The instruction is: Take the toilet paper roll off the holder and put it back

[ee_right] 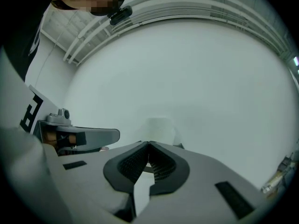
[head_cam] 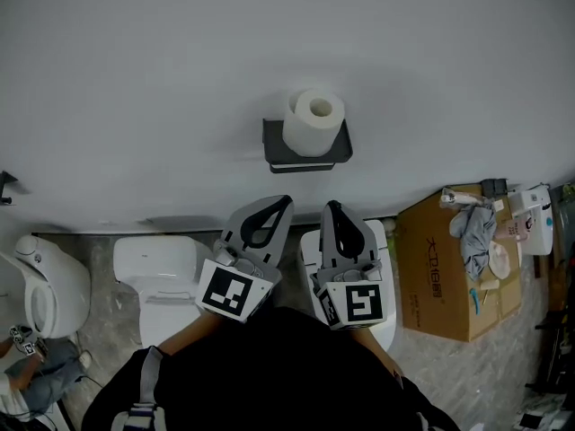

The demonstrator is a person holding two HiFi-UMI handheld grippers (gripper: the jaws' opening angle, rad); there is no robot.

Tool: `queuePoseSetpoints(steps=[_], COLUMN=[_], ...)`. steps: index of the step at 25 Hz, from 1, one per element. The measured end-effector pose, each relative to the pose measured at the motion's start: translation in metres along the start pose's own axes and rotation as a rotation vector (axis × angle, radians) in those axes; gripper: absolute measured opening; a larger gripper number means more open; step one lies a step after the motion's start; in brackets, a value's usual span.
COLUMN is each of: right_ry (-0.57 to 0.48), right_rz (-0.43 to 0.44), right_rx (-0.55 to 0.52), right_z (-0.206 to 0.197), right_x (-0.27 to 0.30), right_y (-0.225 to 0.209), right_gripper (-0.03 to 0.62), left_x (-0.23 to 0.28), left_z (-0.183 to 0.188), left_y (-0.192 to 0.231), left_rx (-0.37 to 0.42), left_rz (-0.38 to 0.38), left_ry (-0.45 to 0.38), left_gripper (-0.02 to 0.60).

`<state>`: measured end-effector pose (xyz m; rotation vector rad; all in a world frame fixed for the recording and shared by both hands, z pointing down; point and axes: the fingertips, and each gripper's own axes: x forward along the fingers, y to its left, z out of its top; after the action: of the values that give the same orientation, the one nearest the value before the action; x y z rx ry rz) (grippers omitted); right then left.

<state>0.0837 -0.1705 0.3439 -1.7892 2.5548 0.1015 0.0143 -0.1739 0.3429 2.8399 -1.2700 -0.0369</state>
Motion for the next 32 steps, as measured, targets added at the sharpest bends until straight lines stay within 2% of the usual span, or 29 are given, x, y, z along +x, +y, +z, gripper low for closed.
queuePoseSetpoints(steps=[9, 13, 21, 32], right_ry=[0.065, 0.013, -0.014, -0.036], right_rz=[0.011, 0.013, 0.056, 0.082], right_rx=[-0.006, -0.007, -0.033, -0.001], right_z=[-0.011, 0.002, 0.011, 0.012], right_x=[0.023, 0.034, 0.045, 0.054], right_y=[-0.006, -0.02, -0.033, -0.045], right_gripper=[0.023, 0.023, 0.023, 0.023], left_x=[0.026, 0.036, 0.049, 0.065], left_z=[0.001, 0.005, 0.01, 0.019], left_y=[0.015, 0.02, 0.024, 0.029], left_rx=[-0.012, -0.011, -0.006, 0.002], left_rz=[-0.022, 0.008, 0.056, 0.112], left_ry=[-0.006, -0.015, -0.025, -0.019], left_gripper=[0.006, 0.006, 0.006, 0.008])
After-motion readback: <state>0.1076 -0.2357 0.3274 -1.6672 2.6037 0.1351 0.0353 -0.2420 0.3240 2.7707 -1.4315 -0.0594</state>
